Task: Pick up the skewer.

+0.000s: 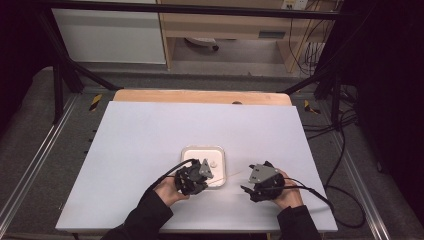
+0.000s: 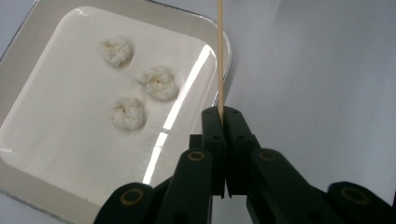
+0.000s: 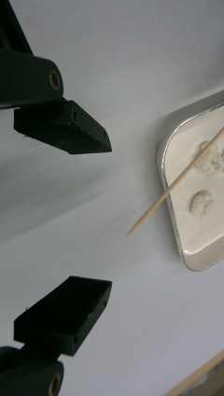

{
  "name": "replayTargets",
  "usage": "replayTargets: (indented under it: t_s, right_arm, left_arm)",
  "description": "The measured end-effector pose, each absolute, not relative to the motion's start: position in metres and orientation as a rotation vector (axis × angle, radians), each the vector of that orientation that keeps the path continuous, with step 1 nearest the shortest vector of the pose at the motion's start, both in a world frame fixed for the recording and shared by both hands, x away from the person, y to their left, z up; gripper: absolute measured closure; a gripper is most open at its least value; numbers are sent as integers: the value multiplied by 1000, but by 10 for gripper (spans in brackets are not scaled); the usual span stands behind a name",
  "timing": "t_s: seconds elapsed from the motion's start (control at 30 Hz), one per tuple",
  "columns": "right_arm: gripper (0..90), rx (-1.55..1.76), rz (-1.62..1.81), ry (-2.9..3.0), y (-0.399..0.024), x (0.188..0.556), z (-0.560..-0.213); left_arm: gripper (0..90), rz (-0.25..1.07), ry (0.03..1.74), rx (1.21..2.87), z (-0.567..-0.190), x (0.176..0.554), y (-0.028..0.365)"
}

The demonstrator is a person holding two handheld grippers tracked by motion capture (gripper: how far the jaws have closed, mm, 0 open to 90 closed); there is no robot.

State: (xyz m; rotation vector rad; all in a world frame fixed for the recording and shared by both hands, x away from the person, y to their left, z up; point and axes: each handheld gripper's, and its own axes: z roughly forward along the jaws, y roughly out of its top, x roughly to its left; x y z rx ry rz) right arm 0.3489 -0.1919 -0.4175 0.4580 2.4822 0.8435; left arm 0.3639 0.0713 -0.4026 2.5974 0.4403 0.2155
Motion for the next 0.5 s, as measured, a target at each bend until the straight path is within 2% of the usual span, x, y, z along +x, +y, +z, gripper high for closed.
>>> replayTargets:
  t_s: [0.3, 0.5]
  right_arm:
    - [155, 674, 916, 2457, -206, 350, -422]
    - [122, 760, 966, 2462, -208, 351, -421]
  left_arm:
    - [887, 244, 521, 2513, -404, 360, 94]
    - [887, 248, 590, 2436, -405, 358, 113]
